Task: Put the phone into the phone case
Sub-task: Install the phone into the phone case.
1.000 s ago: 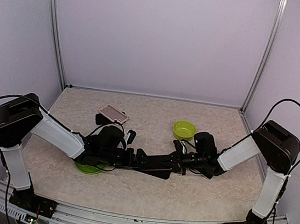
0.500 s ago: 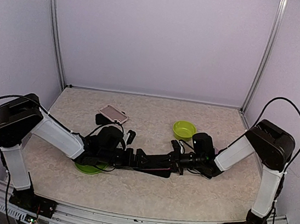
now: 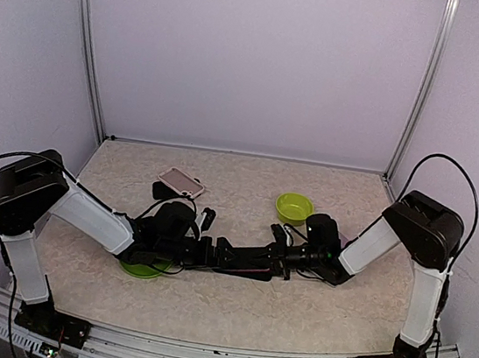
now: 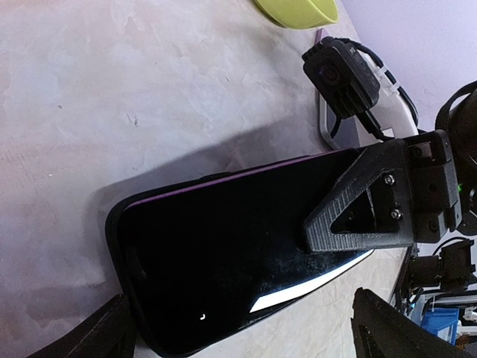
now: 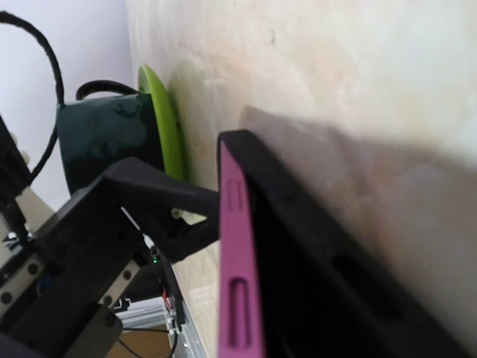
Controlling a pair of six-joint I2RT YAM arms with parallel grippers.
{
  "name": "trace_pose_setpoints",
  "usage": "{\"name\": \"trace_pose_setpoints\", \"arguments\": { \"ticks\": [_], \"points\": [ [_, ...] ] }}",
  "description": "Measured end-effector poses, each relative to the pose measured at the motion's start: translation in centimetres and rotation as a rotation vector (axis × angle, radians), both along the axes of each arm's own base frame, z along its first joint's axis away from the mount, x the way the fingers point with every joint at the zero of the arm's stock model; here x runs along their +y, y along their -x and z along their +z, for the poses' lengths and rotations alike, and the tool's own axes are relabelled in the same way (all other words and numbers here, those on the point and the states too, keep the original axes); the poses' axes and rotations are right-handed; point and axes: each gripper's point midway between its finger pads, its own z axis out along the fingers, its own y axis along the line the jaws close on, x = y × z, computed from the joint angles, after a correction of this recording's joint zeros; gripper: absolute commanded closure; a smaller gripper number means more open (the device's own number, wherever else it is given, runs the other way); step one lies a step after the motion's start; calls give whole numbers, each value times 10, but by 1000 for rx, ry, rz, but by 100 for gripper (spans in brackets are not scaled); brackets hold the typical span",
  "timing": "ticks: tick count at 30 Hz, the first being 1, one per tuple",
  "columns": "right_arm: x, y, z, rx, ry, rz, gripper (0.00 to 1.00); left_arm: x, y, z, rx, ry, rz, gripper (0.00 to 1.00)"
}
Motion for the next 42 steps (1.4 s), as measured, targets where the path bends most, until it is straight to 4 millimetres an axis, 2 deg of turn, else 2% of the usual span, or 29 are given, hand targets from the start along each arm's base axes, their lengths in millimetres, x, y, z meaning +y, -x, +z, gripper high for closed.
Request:
{"name": "trace_pose_setpoints", "arguments": {
  "ticks": [24,35,42],
  "points": [
    [5,3,0,7,-72,-19,100,9,1,-1,-1,7,16,1],
    [0,12,0,-12,-74,-11,100,8,2,0,8,17,9,3],
    [1,13,17,-56,-99,3,100,9,1,0,11,19,9,3]
  ]
}}
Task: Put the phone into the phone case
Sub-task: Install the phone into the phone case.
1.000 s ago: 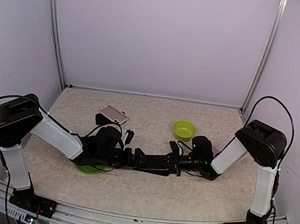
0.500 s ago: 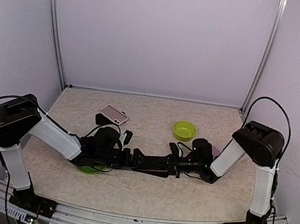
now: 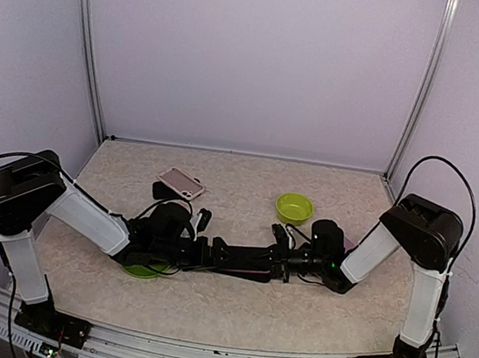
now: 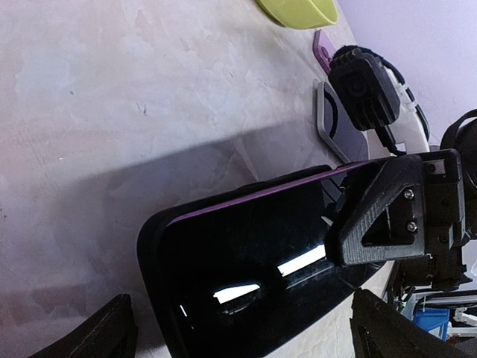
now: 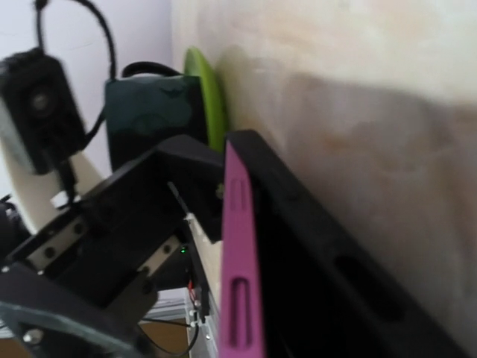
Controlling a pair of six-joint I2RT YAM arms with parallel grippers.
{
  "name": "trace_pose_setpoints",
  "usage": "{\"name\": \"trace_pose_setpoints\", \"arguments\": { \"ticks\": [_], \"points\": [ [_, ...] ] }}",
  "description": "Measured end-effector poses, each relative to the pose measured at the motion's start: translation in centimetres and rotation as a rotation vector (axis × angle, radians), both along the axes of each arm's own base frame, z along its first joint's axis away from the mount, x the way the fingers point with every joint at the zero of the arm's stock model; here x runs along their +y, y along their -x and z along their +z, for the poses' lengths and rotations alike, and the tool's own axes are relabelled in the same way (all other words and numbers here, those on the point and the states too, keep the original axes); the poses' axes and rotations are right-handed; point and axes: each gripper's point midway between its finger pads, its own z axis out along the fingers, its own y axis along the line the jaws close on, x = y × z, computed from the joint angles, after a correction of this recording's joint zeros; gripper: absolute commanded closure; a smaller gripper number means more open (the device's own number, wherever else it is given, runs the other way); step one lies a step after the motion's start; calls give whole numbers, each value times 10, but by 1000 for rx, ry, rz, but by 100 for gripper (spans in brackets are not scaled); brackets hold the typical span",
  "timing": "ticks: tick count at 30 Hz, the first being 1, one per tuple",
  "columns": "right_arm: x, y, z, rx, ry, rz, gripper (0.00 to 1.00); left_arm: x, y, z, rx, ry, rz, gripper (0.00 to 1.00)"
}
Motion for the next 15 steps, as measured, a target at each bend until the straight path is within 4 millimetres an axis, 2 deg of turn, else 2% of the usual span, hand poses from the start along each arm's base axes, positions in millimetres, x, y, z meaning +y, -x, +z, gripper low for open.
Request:
{"name": "trace_pose_setpoints", "arguments": {
  "ticks": [4,11,15],
  "points": [
    [0,0,6,-17,-10,5,100,1,-1,0,1,0,2,4],
    [0,3,4,-31,-3,22,100,1,6,1,16,31,-35,9],
    [1,5,5,-45,-6,38,100,-5,11,9,14,74,-78,10]
  ]
}}
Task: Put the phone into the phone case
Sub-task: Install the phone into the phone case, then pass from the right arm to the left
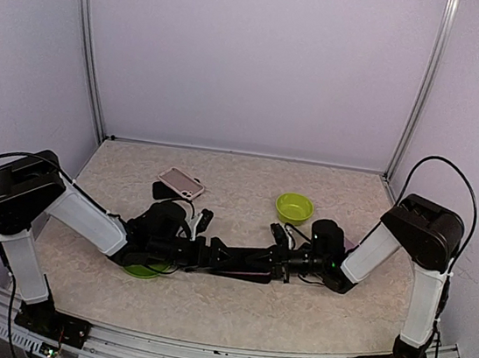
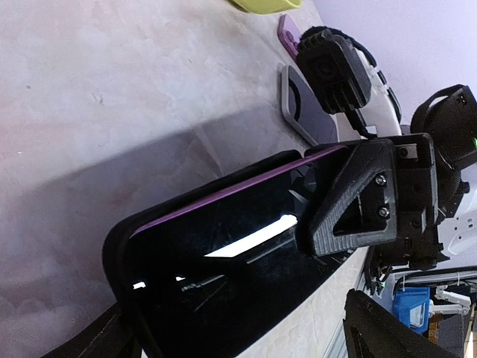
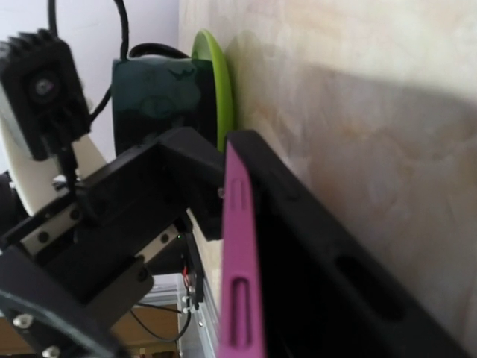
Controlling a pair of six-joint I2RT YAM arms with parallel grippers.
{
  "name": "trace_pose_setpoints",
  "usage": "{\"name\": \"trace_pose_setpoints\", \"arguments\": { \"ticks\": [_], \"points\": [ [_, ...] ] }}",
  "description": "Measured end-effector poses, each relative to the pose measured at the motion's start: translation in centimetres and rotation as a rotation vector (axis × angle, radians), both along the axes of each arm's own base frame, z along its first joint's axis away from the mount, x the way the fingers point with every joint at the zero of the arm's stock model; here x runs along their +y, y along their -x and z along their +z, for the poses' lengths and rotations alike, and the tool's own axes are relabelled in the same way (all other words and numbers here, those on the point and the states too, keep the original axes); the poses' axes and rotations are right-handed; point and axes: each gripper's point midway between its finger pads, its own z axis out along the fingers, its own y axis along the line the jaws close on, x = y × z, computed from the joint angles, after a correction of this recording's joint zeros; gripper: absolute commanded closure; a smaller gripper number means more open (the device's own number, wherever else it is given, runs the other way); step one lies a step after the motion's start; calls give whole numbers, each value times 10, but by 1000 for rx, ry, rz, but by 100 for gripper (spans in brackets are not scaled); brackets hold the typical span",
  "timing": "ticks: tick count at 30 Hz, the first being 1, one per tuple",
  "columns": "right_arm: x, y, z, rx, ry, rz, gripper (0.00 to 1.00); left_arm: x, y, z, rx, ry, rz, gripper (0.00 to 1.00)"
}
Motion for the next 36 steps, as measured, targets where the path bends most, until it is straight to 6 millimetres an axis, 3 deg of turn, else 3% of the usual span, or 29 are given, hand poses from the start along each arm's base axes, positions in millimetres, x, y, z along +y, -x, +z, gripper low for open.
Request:
{"name": "trace_pose_setpoints", "arguments": {
  "ticks": [18,27,32,36],
  "points": [
    [11,15,29,-127,-101,88,100,-10,15,29,13,172,-96,22],
    [12,19,38,-195,-129,118,100,-11,21,40,18,214,-119,36],
    [12,22,46,-246,-139,136,100,-11,24,47,12,239,-132,50],
    [12,23,53,-283,-149,146,100,-11,25,51,10,258,-139,53]
  ]
}}
